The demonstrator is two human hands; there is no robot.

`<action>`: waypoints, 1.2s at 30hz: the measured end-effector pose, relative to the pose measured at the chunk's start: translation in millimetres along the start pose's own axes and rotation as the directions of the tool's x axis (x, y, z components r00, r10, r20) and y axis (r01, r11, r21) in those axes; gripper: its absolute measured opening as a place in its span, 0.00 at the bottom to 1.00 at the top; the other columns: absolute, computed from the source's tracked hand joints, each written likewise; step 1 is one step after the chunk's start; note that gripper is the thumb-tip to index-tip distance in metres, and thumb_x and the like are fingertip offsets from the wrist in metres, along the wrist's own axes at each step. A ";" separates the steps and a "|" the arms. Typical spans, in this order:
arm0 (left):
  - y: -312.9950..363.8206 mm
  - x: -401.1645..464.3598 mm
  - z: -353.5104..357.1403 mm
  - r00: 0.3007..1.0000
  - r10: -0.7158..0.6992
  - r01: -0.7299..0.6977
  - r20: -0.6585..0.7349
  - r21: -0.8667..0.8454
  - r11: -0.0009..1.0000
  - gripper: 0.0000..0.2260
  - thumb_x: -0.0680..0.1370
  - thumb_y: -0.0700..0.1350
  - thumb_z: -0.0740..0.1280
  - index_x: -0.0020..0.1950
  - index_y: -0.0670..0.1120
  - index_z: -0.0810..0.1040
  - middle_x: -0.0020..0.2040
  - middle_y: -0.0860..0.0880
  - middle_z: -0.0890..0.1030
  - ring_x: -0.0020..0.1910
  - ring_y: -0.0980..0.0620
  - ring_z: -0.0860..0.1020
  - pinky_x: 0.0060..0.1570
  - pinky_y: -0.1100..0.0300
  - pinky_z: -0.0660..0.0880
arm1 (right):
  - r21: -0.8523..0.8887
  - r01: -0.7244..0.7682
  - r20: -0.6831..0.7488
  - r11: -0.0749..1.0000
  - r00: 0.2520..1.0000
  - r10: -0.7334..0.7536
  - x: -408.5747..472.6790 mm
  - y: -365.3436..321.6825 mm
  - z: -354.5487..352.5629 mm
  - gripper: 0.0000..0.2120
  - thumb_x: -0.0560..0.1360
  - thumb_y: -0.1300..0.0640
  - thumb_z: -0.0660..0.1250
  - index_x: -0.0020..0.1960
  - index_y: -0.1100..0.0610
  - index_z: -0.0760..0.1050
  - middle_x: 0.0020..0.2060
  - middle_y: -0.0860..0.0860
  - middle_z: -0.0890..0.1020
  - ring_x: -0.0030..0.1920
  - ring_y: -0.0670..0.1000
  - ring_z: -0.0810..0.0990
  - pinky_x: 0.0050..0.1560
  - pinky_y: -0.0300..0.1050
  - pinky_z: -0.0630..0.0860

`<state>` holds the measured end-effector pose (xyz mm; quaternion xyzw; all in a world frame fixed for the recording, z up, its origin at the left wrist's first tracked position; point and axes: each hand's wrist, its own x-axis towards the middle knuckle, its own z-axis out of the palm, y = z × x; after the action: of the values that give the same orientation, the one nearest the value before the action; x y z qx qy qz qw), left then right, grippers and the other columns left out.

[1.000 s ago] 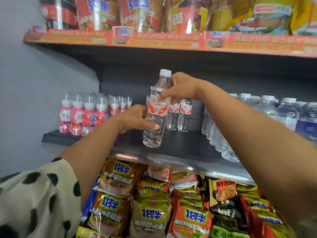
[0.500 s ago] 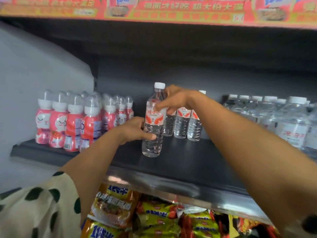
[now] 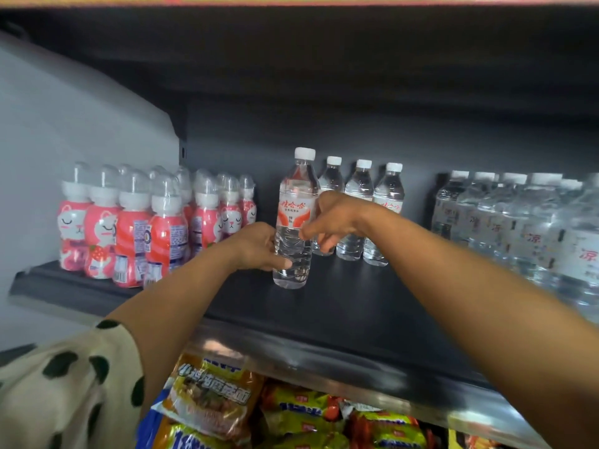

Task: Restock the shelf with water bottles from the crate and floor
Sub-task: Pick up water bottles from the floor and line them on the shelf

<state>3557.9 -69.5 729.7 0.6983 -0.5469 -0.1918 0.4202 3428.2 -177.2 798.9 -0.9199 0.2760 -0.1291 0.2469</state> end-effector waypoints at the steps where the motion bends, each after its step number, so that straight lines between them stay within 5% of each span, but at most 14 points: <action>1: -0.3 5.0 -0.1 1.000 -0.004 0.004 -0.003 0.017 1.000 0.13 0.73 0.34 0.72 0.57 0.40 0.79 0.52 0.43 0.83 0.52 0.47 0.81 0.56 0.53 0.79 | -0.011 0.001 -0.013 1.000 1.000 -0.001 4.7 0.8 0.8 0.06 0.71 0.62 0.73 0.43 0.59 0.76 0.42 0.56 0.81 0.39 0.52 0.83 0.41 0.44 0.83; 6: -3.1 32.4 -1.1 0.998 -0.044 0.048 -0.036 0.110 0.993 0.11 0.73 0.34 0.72 0.55 0.38 0.79 0.52 0.41 0.83 0.53 0.45 0.81 0.56 0.50 0.78 | -0.022 0.011 -0.034 1.000 0.999 -0.011 28.0 5.8 2.6 0.07 0.73 0.64 0.71 0.42 0.56 0.74 0.45 0.58 0.81 0.47 0.57 0.83 0.48 0.50 0.82; 12: -10.9 62.6 -1.3 0.993 -0.070 0.087 -0.091 0.195 0.977 0.12 0.72 0.33 0.72 0.55 0.38 0.79 0.53 0.41 0.82 0.53 0.43 0.81 0.57 0.46 0.78 | -0.085 -0.010 -0.091 0.996 0.996 0.003 56.7 13.7 4.8 0.08 0.73 0.64 0.71 0.39 0.56 0.73 0.40 0.56 0.80 0.43 0.58 0.84 0.46 0.50 0.82; 16: -14.1 75.6 -1.4 0.990 -0.076 0.100 -0.116 0.225 0.969 0.11 0.72 0.32 0.71 0.53 0.39 0.78 0.53 0.40 0.82 0.53 0.43 0.81 0.56 0.46 0.78 | -0.149 -0.004 -0.086 0.989 0.996 -0.009 67.3 16.3 3.0 0.06 0.74 0.61 0.71 0.50 0.57 0.75 0.44 0.57 0.80 0.41 0.58 0.84 0.46 0.51 0.82; 20: -19.1 88.3 -1.6 0.984 -0.044 0.101 -0.174 0.338 0.936 0.10 0.73 0.35 0.72 0.53 0.40 0.78 0.50 0.46 0.81 0.48 0.49 0.79 0.50 0.58 0.76 | -0.248 0.000 -0.097 0.969 0.995 -0.025 75.7 16.8 2.9 0.10 0.74 0.57 0.71 0.53 0.56 0.75 0.42 0.56 0.80 0.35 0.56 0.83 0.41 0.47 0.82; 25: -21.2 96.1 -2.1 0.971 -0.014 0.122 -0.241 0.439 0.890 0.15 0.73 0.39 0.72 0.59 0.41 0.78 0.56 0.44 0.81 0.55 0.46 0.78 0.56 0.57 0.72 | -0.269 0.004 -0.114 0.963 0.993 -0.035 84.4 19.4 3.7 0.06 0.74 0.57 0.71 0.43 0.53 0.73 0.41 0.53 0.78 0.33 0.53 0.80 0.36 0.44 0.79; 36: -21.9 107.3 -3.7 0.969 0.005 0.120 -0.246 0.489 0.864 0.16 0.73 0.38 0.72 0.60 0.41 0.77 0.58 0.44 0.80 0.57 0.45 0.78 0.59 0.55 0.74 | -0.249 0.013 -0.129 0.968 0.991 -0.046 93.1 21.3 3.4 0.17 0.73 0.57 0.71 0.60 0.59 0.74 0.36 0.50 0.75 0.31 0.49 0.75 0.31 0.41 0.73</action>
<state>3608.9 -166.3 734.9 0.8171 -0.5020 0.0293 0.2820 3495.8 -244.6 794.2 -0.9368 0.2921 -0.1586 0.1093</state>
